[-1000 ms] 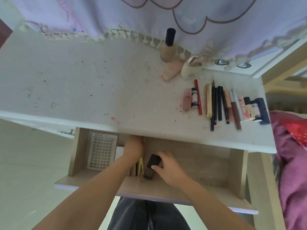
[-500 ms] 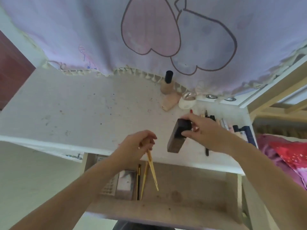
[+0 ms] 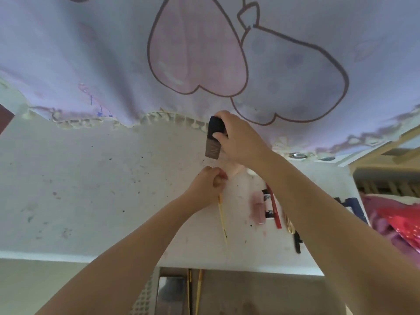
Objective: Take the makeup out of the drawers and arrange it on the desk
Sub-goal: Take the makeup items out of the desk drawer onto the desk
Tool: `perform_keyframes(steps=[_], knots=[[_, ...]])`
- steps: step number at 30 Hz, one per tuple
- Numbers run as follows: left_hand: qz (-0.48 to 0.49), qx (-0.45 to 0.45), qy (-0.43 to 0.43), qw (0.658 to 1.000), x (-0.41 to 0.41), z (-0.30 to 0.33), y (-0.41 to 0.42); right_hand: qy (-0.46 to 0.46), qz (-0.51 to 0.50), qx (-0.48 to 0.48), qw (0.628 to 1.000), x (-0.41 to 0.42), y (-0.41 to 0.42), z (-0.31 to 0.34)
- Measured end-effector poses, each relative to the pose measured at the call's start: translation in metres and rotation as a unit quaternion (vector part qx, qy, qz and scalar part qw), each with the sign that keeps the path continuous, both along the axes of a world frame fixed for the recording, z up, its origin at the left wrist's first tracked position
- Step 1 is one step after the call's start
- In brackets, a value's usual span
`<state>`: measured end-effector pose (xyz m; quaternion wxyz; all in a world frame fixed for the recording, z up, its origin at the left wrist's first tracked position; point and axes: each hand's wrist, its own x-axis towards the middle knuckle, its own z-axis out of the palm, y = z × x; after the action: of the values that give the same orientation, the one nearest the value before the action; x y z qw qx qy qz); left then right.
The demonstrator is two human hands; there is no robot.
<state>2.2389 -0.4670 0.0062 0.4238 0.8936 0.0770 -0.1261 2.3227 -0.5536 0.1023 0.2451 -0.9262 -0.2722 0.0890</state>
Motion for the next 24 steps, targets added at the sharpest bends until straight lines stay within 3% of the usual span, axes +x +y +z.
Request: perform_keyframes(steps=[5,10,15,24], knots=[[0.06,-0.067,-0.03,0.995,-0.009,-0.005,-0.004,-0.017,0.007,-0.039,0.999,0.002,0.005,-0.01],[0.053,-0.055,-0.075,0.994,-0.02,-0.008,-0.004,-0.034,0.005,-0.053,0.998,-0.001,0.005,-0.011],[-0.006,0.08,-0.104,0.991,-0.032,-0.014,-0.019,-0.048,0.006,-0.068,0.996,-0.009,0.002,-0.006],[-0.107,0.145,-0.144,0.973,-0.04,-0.031,-0.039,-0.076,-0.033,0.042,0.996,-0.039,-0.046,0.009]])
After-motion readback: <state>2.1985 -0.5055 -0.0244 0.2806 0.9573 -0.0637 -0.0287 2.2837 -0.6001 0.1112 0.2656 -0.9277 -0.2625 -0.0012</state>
